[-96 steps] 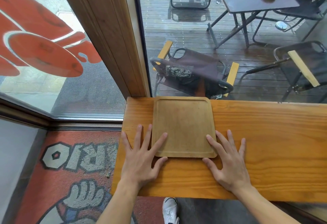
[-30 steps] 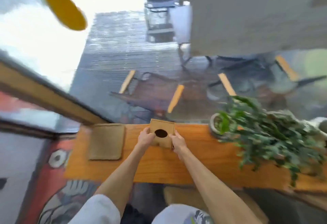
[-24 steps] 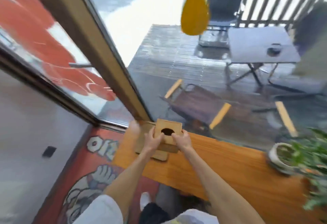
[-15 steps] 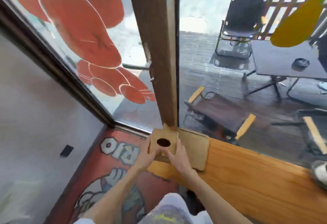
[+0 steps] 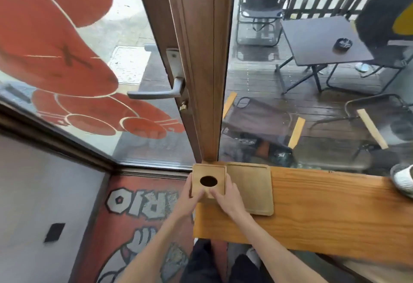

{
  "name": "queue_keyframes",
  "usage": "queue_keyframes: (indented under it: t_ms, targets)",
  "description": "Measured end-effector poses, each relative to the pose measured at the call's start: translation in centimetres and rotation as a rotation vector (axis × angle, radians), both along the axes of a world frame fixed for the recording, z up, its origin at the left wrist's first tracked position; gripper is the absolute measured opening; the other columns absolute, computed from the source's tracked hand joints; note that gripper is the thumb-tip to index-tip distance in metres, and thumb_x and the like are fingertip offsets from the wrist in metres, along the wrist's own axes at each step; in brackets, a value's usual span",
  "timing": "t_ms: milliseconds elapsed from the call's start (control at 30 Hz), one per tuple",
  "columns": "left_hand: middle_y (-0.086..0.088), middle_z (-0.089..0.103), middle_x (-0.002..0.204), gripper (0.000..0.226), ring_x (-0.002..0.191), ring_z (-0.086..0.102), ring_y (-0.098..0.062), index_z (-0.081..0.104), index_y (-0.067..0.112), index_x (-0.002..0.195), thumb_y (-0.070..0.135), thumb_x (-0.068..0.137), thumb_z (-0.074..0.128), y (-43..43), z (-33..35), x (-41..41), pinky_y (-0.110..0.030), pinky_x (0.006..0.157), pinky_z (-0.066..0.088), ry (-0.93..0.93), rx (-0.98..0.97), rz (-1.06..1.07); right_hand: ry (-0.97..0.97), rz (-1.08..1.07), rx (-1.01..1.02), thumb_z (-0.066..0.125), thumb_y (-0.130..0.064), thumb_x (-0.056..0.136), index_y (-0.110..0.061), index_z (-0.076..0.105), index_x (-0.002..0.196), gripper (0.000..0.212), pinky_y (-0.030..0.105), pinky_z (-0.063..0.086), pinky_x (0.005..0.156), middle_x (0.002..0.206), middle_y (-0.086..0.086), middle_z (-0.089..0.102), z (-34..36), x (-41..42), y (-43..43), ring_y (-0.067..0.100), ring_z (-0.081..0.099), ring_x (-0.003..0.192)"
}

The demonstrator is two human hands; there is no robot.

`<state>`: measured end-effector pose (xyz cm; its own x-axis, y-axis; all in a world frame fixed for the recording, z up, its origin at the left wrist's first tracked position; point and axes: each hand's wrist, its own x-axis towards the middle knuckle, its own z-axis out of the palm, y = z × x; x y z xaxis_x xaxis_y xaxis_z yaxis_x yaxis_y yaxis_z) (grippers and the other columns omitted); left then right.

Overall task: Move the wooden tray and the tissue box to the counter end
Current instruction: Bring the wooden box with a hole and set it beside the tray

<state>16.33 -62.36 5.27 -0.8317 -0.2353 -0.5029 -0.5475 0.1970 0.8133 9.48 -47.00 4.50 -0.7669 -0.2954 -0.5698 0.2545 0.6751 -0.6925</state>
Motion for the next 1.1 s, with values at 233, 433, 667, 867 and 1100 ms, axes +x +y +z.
queue_keyframes:
  t_ms: [233,433,667,867,1100]
  targets:
    - [0.003,0.043,0.151,0.07,0.126,0.051,-0.002,0.02,0.025,0.156,0.024,0.098,0.06,-5.7,-5.6,-2.8,-0.006,0.089,0.048,-0.022,0.052,0.015,-0.039,-0.085,0.035,0.065,-0.056,0.081,-0.029,0.019,0.152,0.089,0.043,0.042,0.108,0.143,0.006,0.047,-4.0,-2.8,-5.6,0.025,0.045,0.132]
    - [0.027,0.049,0.127,0.062,0.097,0.054,0.026,0.02,0.04,0.148,0.026,0.099,0.055,-5.3,-7.1,-4.6,0.0,0.074,0.046,-0.055,0.227,-0.039,-0.028,-0.218,0.037,0.07,-0.045,0.084,-0.031,0.02,0.152,0.086,0.038,0.04,0.109,0.14,0.003,0.046,-5.6,-3.7,-4.9,0.022,0.045,0.13]
    - [0.012,0.054,0.138,0.071,0.123,0.056,-0.005,0.023,0.043,0.15,0.045,0.09,0.061,-4.3,-8.4,-4.2,-0.008,0.081,0.051,-0.039,0.246,-0.001,0.001,-0.217,0.04,0.067,-0.044,0.087,-0.034,0.016,0.153,0.084,0.036,0.039,0.105,0.142,0.002,0.043,-6.4,-3.5,-3.8,0.021,0.045,0.13]
    - [-0.001,0.037,0.152,0.083,0.138,0.04,-0.021,0.018,0.032,0.155,0.06,0.085,0.053,-4.7,-9.5,-5.9,-0.028,0.1,0.042,-0.095,0.323,0.127,0.05,-0.285,0.051,0.05,-0.057,0.093,-0.036,0.015,0.154,0.074,0.046,0.024,0.118,0.162,0.001,0.023,-7.3,-3.1,-1.0,0.026,0.019,0.149]
    - [0.007,0.05,0.148,0.083,0.126,0.059,-0.019,0.025,0.046,0.15,0.067,0.081,0.066,-4.4,-11.3,-7.0,-0.047,0.105,0.05,-0.111,0.397,0.054,-0.126,-0.041,0.411,0.027,-0.078,0.086,-0.06,0.007,0.146,0.066,0.077,0.002,0.109,0.163,-0.003,-0.022,-9.3,-3.9,2.2,0.048,-0.027,0.142]
